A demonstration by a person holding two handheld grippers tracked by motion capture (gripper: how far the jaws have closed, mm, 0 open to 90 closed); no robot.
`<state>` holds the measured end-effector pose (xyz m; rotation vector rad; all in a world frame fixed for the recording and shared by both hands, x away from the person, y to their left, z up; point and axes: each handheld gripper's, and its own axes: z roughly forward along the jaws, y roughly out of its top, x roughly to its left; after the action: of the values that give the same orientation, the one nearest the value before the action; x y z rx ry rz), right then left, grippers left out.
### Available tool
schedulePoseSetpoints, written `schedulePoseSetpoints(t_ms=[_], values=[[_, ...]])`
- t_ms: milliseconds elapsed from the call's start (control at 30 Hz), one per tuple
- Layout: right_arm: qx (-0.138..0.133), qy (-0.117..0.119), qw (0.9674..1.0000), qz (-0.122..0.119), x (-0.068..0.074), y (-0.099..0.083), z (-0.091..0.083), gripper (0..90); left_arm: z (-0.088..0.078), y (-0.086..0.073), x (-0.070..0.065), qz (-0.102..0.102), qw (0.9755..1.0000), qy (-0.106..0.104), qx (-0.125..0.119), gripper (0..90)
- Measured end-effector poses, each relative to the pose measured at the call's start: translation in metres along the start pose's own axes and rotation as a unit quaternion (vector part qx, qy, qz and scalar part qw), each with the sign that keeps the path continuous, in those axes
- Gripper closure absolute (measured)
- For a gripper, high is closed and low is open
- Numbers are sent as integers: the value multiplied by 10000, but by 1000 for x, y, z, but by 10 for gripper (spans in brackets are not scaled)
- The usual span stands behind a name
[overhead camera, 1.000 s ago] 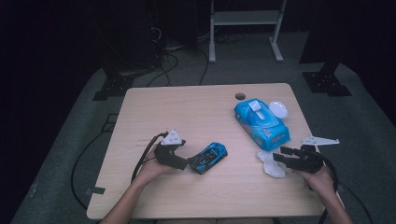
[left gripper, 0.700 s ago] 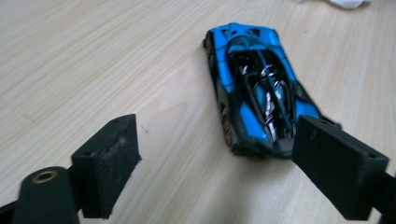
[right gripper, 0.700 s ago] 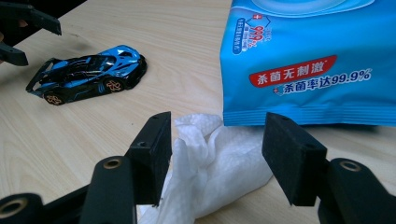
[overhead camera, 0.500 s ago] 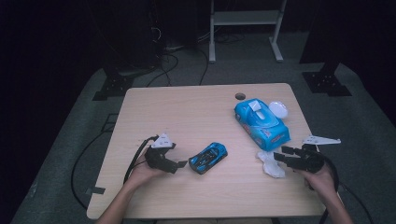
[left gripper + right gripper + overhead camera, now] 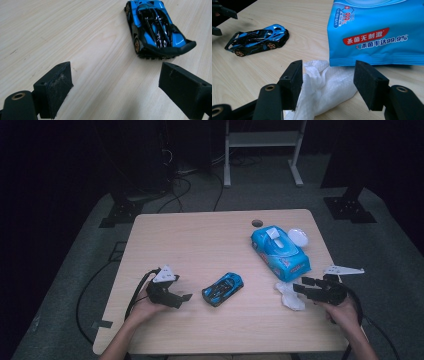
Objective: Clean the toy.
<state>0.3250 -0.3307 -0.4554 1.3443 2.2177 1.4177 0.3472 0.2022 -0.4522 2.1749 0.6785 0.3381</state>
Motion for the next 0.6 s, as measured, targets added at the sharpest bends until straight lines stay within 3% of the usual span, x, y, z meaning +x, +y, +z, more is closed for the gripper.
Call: schedulePoseSetpoints(t_ms=[600], values=[[6,22,10000,14,0,-1,-1,393,-10,-22,6,-189,9996,208,35,110]])
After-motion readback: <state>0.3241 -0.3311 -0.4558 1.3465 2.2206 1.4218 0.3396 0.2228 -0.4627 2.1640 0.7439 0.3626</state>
